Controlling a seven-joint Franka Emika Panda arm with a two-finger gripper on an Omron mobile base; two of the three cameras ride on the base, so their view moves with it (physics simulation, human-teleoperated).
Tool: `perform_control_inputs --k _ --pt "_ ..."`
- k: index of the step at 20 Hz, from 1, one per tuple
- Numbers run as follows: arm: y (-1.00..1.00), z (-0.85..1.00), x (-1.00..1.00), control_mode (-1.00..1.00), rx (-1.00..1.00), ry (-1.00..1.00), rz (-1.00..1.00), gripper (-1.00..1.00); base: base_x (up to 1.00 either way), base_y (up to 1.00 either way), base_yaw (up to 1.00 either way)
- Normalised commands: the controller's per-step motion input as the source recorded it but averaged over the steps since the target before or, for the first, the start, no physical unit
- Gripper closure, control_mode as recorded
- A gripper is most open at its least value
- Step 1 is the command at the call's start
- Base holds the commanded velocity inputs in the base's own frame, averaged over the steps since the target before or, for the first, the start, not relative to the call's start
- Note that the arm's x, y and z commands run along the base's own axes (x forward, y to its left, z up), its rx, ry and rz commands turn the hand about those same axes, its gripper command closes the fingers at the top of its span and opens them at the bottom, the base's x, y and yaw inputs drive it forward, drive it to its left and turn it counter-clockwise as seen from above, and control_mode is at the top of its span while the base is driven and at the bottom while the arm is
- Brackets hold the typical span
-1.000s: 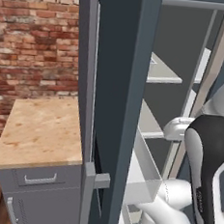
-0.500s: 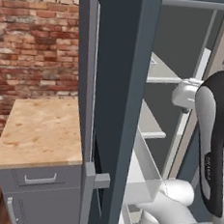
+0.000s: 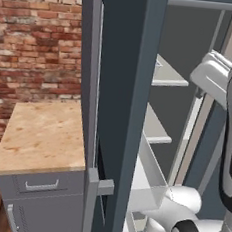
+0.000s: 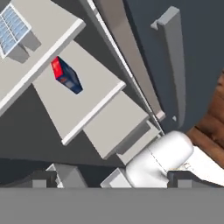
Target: Open the freezer door, pick up the ice cube tray from the freezer, and place it on the dining counter.
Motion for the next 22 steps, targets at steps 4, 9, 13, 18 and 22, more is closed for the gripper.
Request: perform_control_inputs --k 4,9,13,18,22 --pt "0.00 0.01 0.01 -1.00 0.33 -0.13 -0.34 -1.00 0.00 0.00 0.00" --pt "0.02 0.36 0.24 -1.00 0.13 -0.09 -0.29 -1.00 0.00 0.00 0.00" --pt "0.10 0.58 0.56 -1.00 0.03 0.00 -0.15 -1.00 0.00 0.00 0.00" --pt "0.07 0.30 0.71 -1.00 0.04 0.00 -0.02 -1.00 0.00 0.00 0.00" --pt "0.01 0.01 0.61 -1.00 0.11 0.02 0.00 -1.00 0.00 0.00 0.00"
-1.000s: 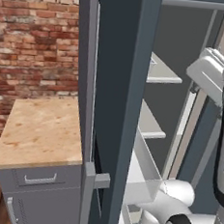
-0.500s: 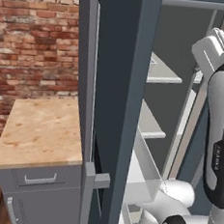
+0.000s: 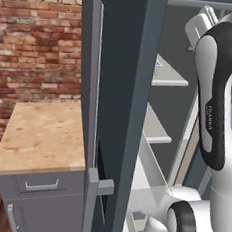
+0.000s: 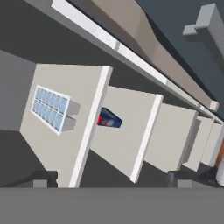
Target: Open the freezer door, pick up the ice cube tray from the freezer, and place it on the dining counter.
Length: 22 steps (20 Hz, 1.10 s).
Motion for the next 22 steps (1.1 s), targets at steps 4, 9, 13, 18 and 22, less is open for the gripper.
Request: perform_control_inputs --k 4,9,13,18,22 --pt "0.00 -0.20 0.48 -1.00 0.14 0.01 0.00 -1.00 0.00 0.00 0.00" --pt "0.00 -0.28 0.53 -1.00 0.06 0.00 0.00 -1.00 0.00 0.00 0.00" --pt "0.00 -0.37 0.55 -1.00 0.06 0.00 0.00 -1.00 0.00 0.00 0.00" --pt "0.00 -0.40 0.54 -1.00 0.03 0.00 0.00 -1.00 0.00 0.00 0.00" --pt "-0.14 -0.11 0.47 -1.00 0.09 0.00 0.00 -1.00 0.00 0.00 0.00"
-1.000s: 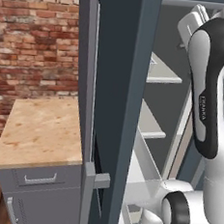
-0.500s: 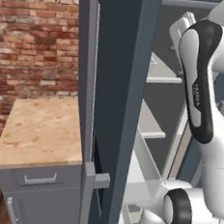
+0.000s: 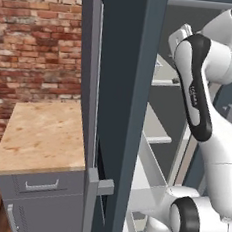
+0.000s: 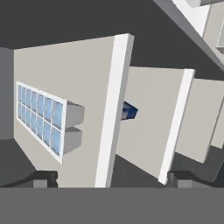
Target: Open the freezer door, pick up the ice cube tray from the freezer, and place it on the dining counter.
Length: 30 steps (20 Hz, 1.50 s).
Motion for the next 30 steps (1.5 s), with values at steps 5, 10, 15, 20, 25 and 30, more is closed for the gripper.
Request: perform_control_inputs --k 5,10,15,20,25,30 --pt "-0.11 0.00 0.48 -1.00 0.05 0.00 0.00 -1.00 0.00 0.00 0.00" --pt "0.00 0.00 0.55 -1.00 0.00 0.00 0.00 -1.00 0.00 0.00 0.00" --pt "0.07 -0.04 0.30 -1.00 0.00 0.01 0.00 -1.00 0.00 0.00 0.00" --pt "0.04 -0.15 0.12 -1.00 0.00 0.01 0.00 -1.00 0.00 0.00 0.00" --pt "0.02 -0.22 0.15 -1.00 0.00 0.00 0.00 -1.00 0.00 0.00 0.00" --pt "0.02 -0.16 0.21 -1.00 0.00 0.00 0.00 -1.00 0.00 0.00 0.00"
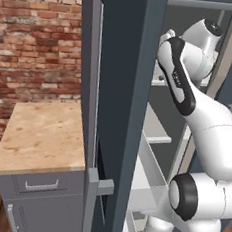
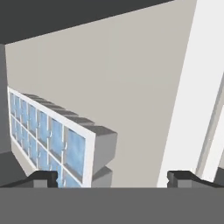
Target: Open the freezer door, pick up the ice cube tray from the freezer, and place it on the dining counter.
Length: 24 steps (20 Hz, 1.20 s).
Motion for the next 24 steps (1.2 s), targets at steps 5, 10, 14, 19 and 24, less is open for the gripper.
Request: perform_control_inputs --k 5,10,14,19,24 --pt "0.00 -0.02 0.28 -1.00 0.00 0.01 0.00 -1.00 0.00 0.00 0.00" --pt "0.03 0.00 0.29 -1.00 0.00 0.04 0.00 -1.00 0.00 0.00 0.00" --pt "0.04 0.00 0.28 -1.00 0.00 0.03 0.00 -1.00 0.00 0.00 0.00" --pt "0.04 0.00 0.18 -1.00 0.00 0.01 0.00 -1.00 0.00 0.00 0.00" --pt "0.06 0.00 0.16 -1.00 0.00 0.00 0.00 1.00 0.00 0.00 0.00"
